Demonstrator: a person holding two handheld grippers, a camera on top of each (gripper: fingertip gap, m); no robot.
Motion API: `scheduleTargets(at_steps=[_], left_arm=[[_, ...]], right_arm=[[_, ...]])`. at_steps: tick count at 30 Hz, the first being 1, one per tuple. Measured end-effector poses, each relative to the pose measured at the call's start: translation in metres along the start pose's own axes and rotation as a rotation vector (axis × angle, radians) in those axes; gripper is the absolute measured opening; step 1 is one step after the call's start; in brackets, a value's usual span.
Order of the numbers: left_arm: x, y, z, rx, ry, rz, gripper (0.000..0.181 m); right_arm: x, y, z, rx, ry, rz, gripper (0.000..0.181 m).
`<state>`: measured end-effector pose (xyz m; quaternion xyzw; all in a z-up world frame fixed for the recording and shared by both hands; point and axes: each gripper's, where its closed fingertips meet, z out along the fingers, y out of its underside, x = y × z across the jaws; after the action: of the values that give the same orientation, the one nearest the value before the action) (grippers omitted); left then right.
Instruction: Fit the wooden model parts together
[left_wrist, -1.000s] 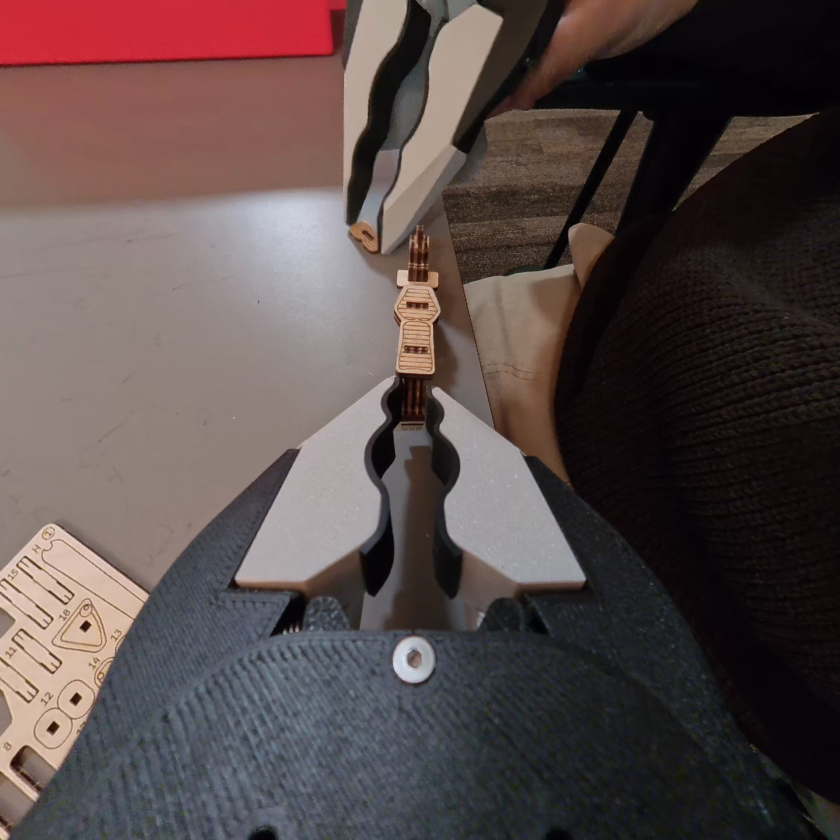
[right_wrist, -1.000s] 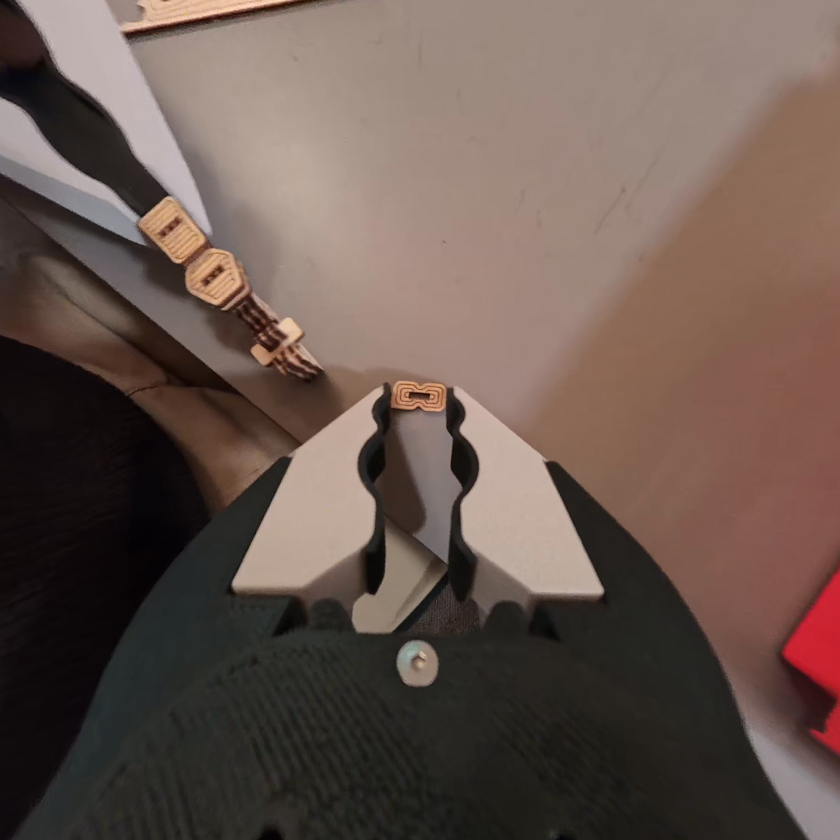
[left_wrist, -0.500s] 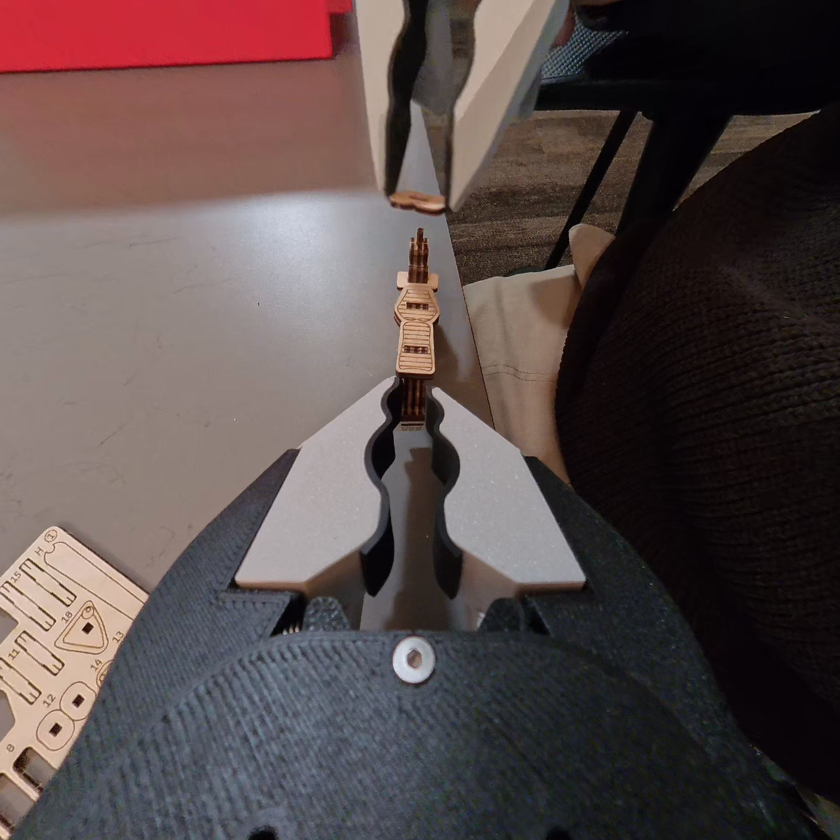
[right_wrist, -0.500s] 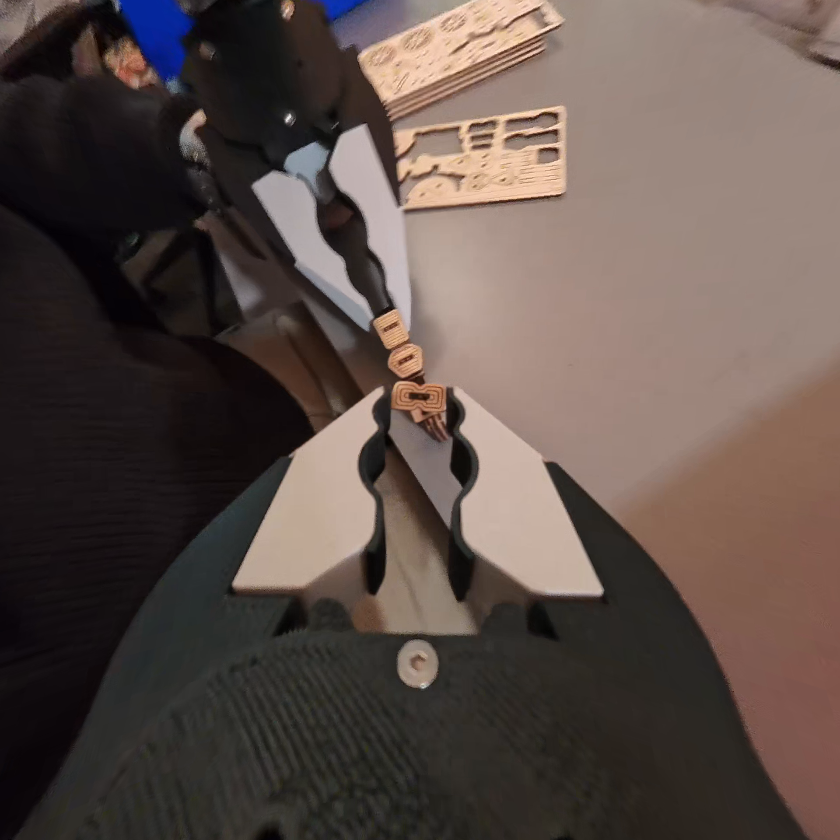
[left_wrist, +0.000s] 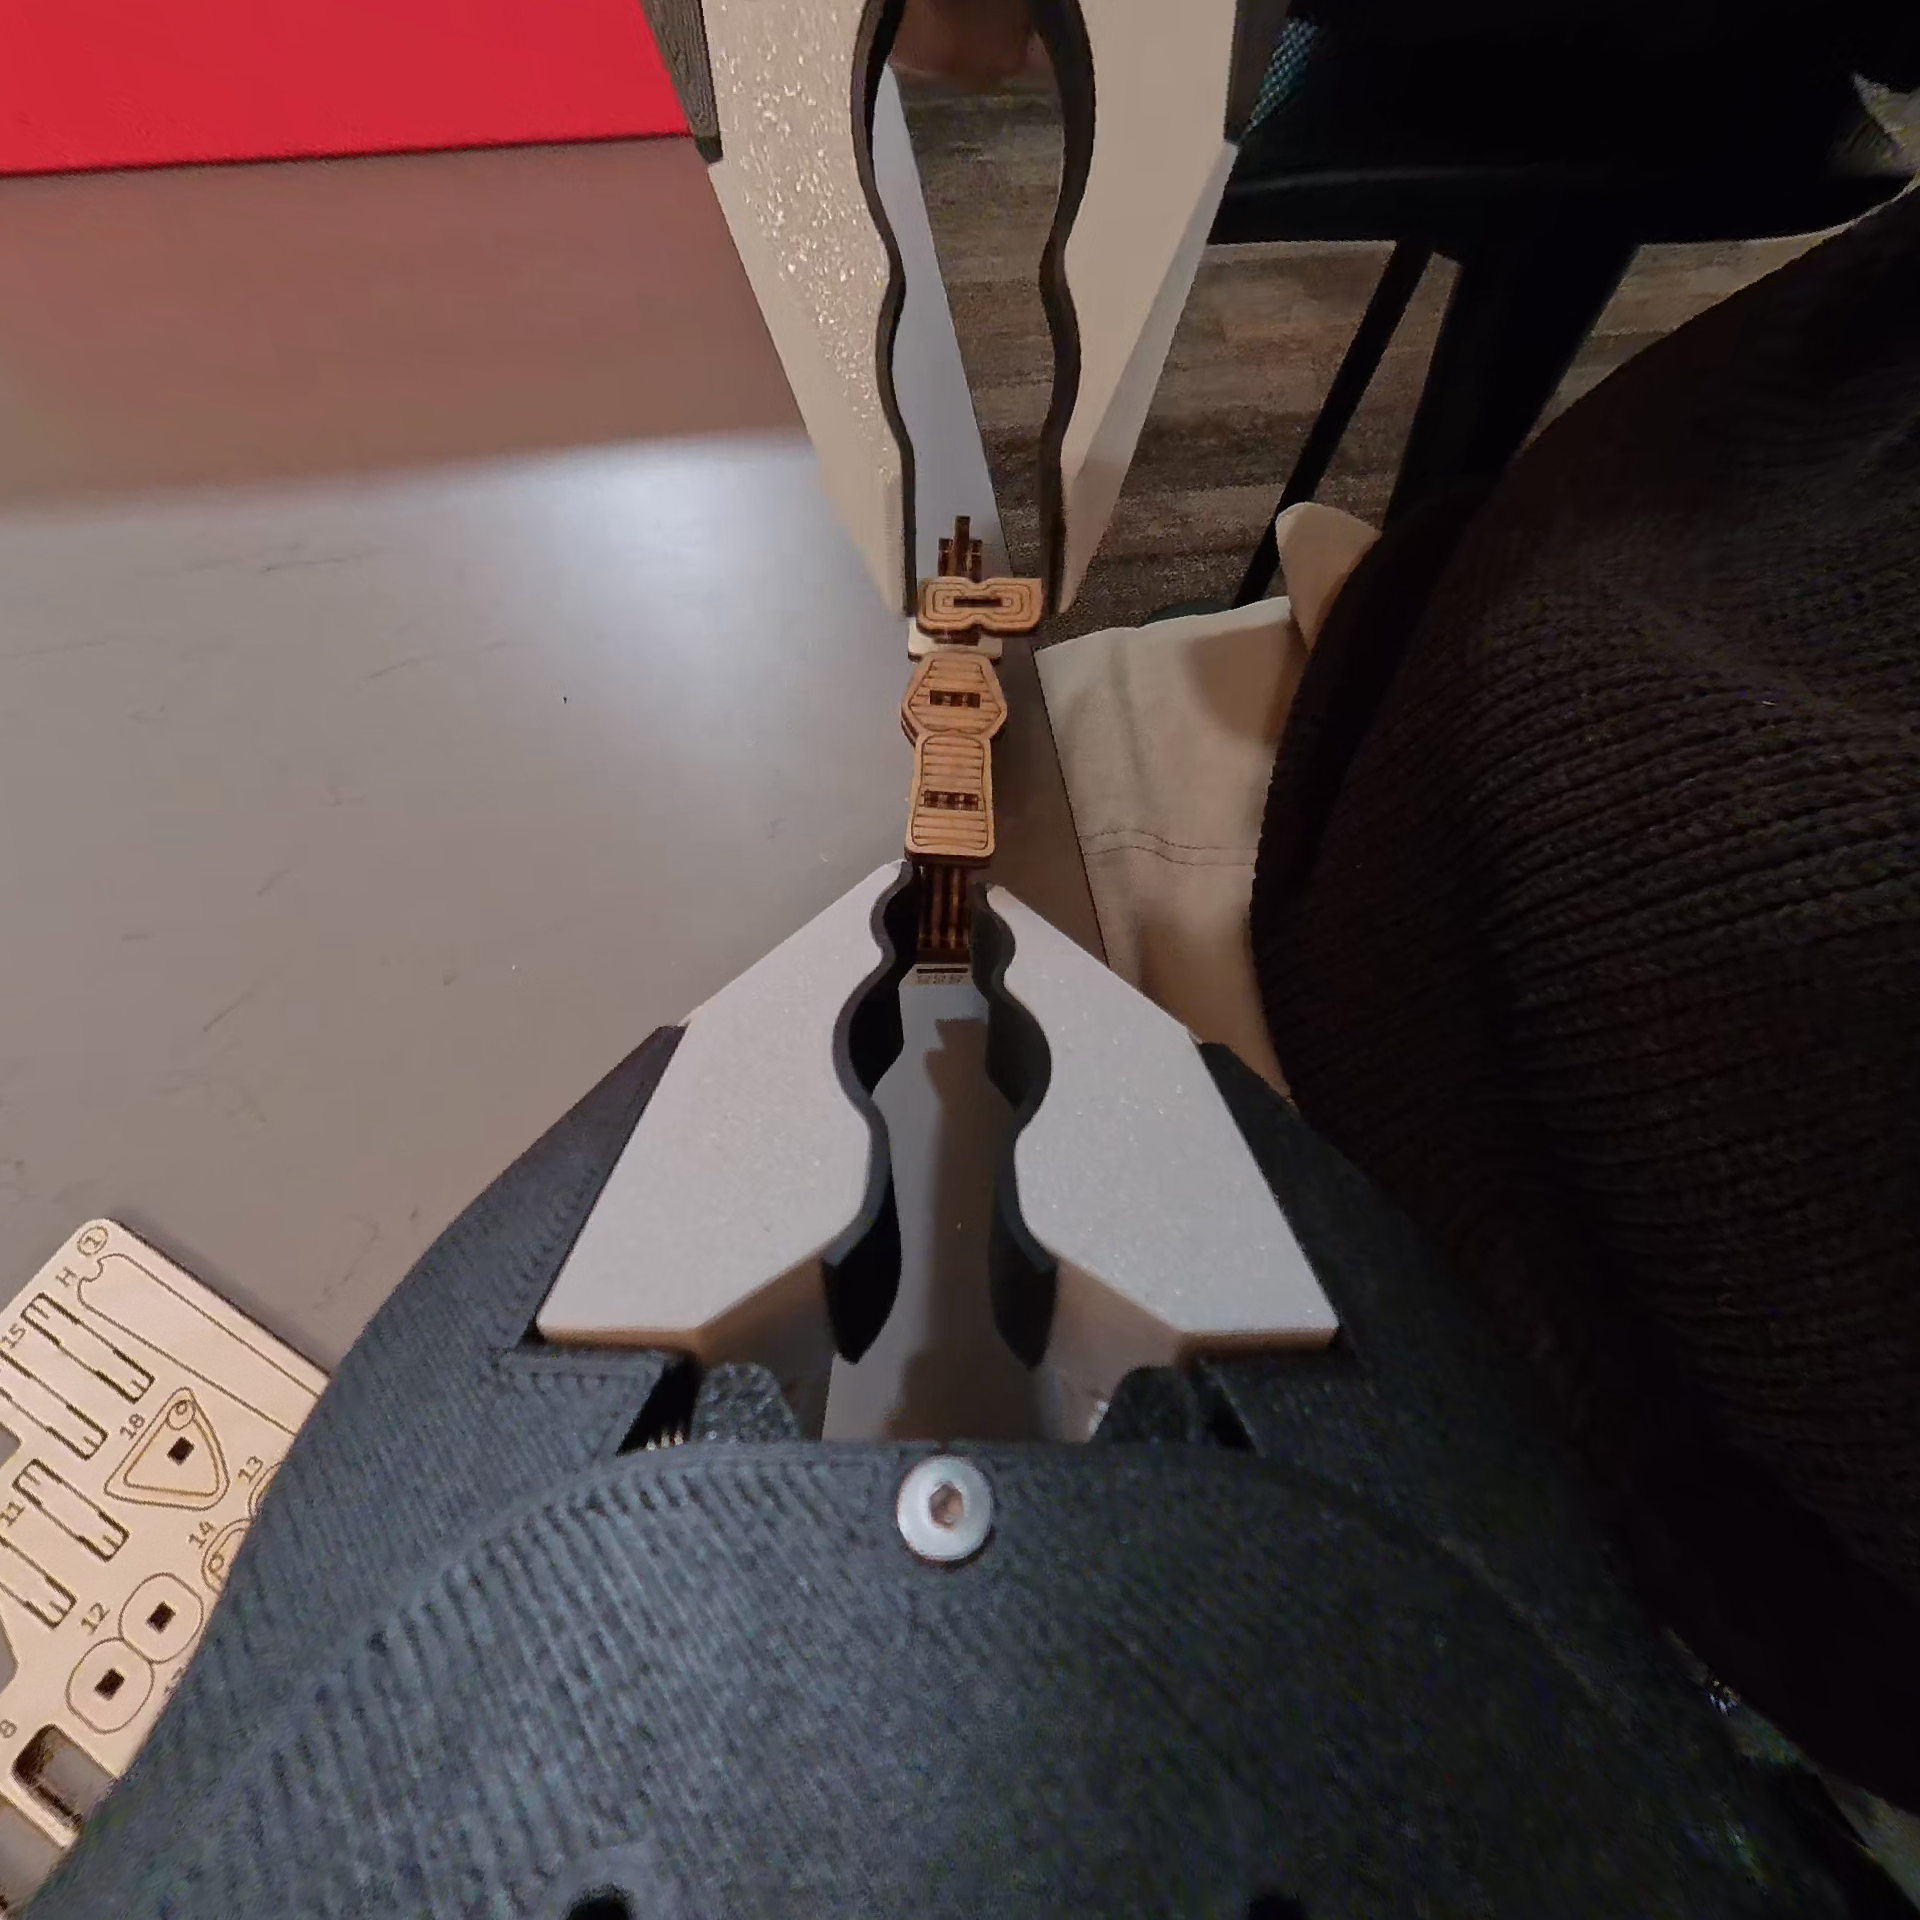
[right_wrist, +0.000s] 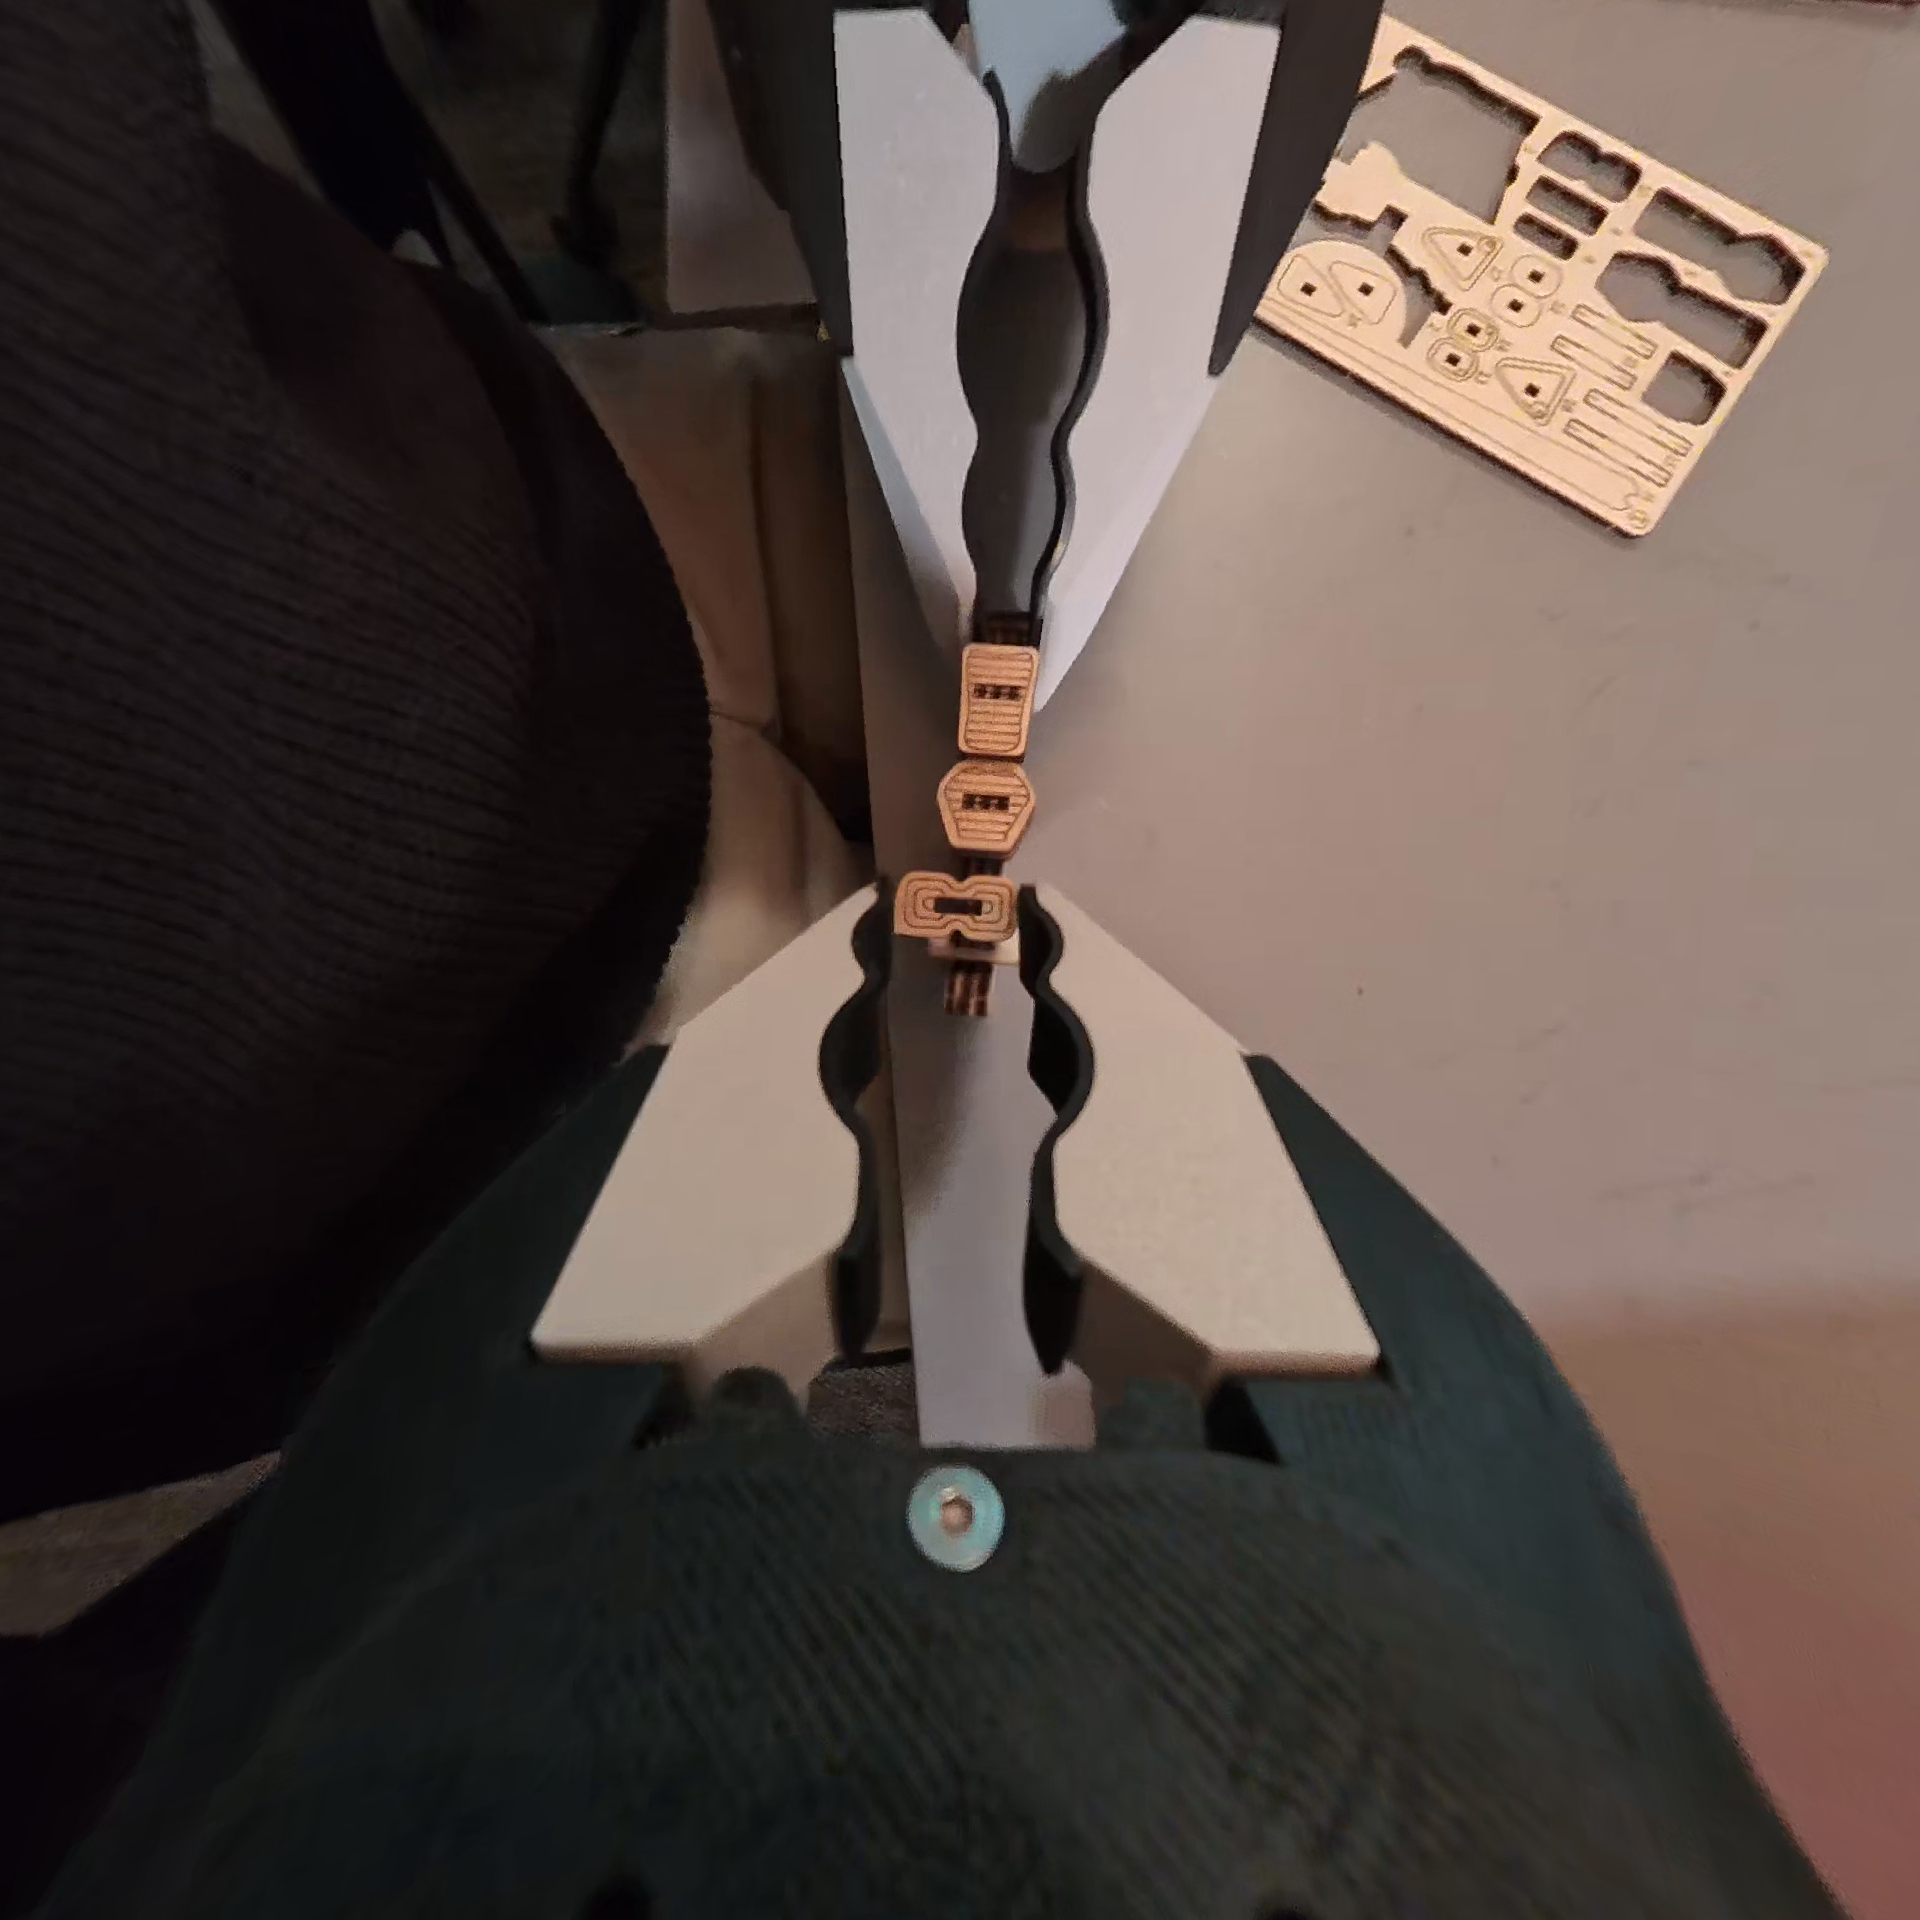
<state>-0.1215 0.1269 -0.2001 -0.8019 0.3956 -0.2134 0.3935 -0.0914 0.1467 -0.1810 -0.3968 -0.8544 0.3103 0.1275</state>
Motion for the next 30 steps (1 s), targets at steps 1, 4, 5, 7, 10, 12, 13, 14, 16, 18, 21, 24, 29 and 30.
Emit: scheduleTargets(at_steps=[1,4,5,7,10,12,13,14,16,18,21,24,29,30], left_arm=[[-0.0001,-0.0001,-0.0004,0.002,0.000,-0.001,0.008],[0.0000,0.0000,-0.0005,0.002,0.002,-0.003,0.008],[0.0001,0.0000,-0.0006,0.002,0.003,-0.003,0.008],[0.0002,-0.0004,-0.0007,0.005,0.006,-0.006,0.008],[0.0001,-0.0003,-0.0007,0.004,0.009,-0.011,0.008],[0.0003,-0.0003,-0.0008,0.004,0.008,-0.008,0.008],[0.0003,-0.0004,-0.0009,0.004,0.008,-0.007,0.008],[0.0003,-0.0004,-0.0010,0.005,0.008,-0.008,0.008],[0.0002,-0.0003,-0.0011,0.005,0.008,-0.009,0.008],[0.0002,-0.0003,-0.0010,0.005,0.008,-0.009,0.008],[0.0004,-0.0003,-0.0012,0.004,0.007,-0.008,0.008],[0.0005,-0.0004,-0.0013,0.005,0.006,-0.007,0.008],[0.0007,-0.0010,-0.0016,0.008,0.004,-0.006,0.008],[0.0008,-0.0012,-0.0016,0.008,0.004,-0.005,0.008]], right_arm=[[0.0009,0.0015,0.0001,-0.003,-0.003,-0.010,0.023],[0.0006,0.0024,0.0013,0.007,-0.023,-0.012,0.023],[0.0000,0.0029,0.0023,0.010,-0.027,-0.012,0.023],[0.0005,0.0036,0.0025,0.009,-0.020,-0.021,0.023],[0.0032,0.0058,-0.0001,-0.006,0.001,-0.034,0.023],[0.0022,0.0061,-0.0001,-0.002,-0.006,-0.032,0.023],[0.0021,0.0062,0.0001,0.000,-0.007,-0.033,0.023],[0.0023,0.0063,0.0000,0.000,-0.006,-0.034,0.023],[0.0027,0.0065,0.0000,-0.005,-0.003,-0.036,0.023],[0.0026,0.0066,-0.0001,-0.008,-0.002,-0.035,0.023],[0.0019,0.0065,0.0000,-0.009,-0.003,-0.030,0.023],[0.0024,0.0067,0.0002,-0.015,0.002,-0.023,0.023],[0.0021,0.0073,0.0005,-0.037,0.019,-0.028,0.023],[0.0023,0.0073,0.0004,-0.035,0.018,-0.025,0.023]])
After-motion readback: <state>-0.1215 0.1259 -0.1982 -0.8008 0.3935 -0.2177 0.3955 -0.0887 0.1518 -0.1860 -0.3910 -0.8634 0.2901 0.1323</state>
